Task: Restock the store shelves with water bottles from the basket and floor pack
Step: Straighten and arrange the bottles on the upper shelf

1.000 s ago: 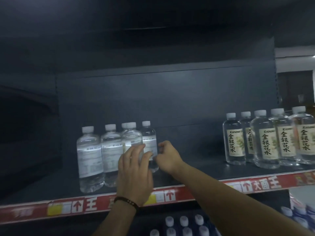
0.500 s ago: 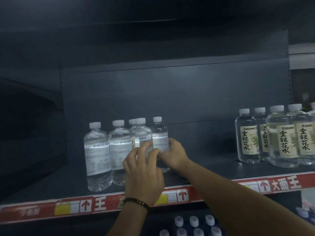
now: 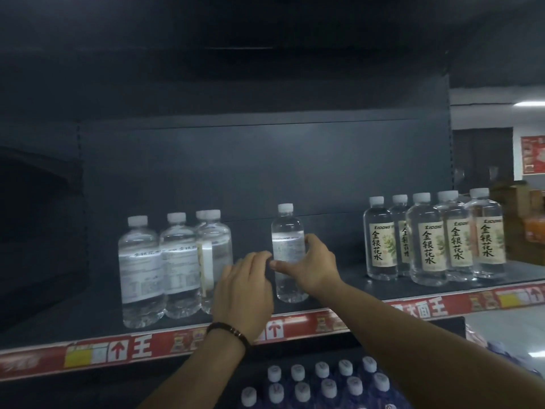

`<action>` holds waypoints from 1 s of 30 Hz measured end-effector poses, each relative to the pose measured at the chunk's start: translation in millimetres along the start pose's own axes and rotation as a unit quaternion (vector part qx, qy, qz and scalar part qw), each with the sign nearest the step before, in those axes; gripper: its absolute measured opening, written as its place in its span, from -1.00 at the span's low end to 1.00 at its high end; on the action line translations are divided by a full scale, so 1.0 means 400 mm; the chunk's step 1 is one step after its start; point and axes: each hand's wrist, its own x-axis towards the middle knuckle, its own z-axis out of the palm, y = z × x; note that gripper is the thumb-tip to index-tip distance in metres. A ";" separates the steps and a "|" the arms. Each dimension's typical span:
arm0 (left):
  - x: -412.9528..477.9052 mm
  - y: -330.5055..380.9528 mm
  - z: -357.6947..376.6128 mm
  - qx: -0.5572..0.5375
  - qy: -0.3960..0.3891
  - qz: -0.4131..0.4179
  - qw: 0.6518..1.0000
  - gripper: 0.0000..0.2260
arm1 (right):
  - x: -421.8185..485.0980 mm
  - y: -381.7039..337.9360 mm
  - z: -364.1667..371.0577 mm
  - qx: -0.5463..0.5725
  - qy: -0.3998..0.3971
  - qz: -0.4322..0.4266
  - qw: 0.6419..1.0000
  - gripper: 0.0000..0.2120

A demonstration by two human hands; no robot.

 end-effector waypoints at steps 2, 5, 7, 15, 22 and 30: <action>0.021 0.053 0.005 -0.130 -0.024 -0.073 0.989 -0.67 | -0.003 0.012 -0.021 -0.008 0.008 -0.003 1.000 -0.33; 0.049 0.105 0.022 -0.270 -0.058 -0.174 0.945 -0.70 | -0.006 0.028 -0.057 -0.026 0.008 -0.005 1.000 -0.38; 0.067 0.114 0.045 -0.302 -0.082 -0.190 0.931 -0.70 | -0.013 0.035 -0.094 -0.017 -0.009 -0.001 1.000 -0.47; 0.124 0.159 0.144 -0.441 -0.205 -0.256 0.835 -0.68 | -0.090 0.145 -0.238 -0.187 -0.080 -0.157 0.966 -0.22; 0.173 0.273 0.195 -0.561 -0.273 -0.293 0.725 -0.78 | -0.152 0.217 -0.339 -0.362 -0.081 -0.219 0.902 -0.31; 0.209 0.395 0.265 -0.535 -0.312 -0.228 0.751 -0.71 | -0.158 0.280 -0.450 -0.437 -0.063 -0.201 0.875 -0.33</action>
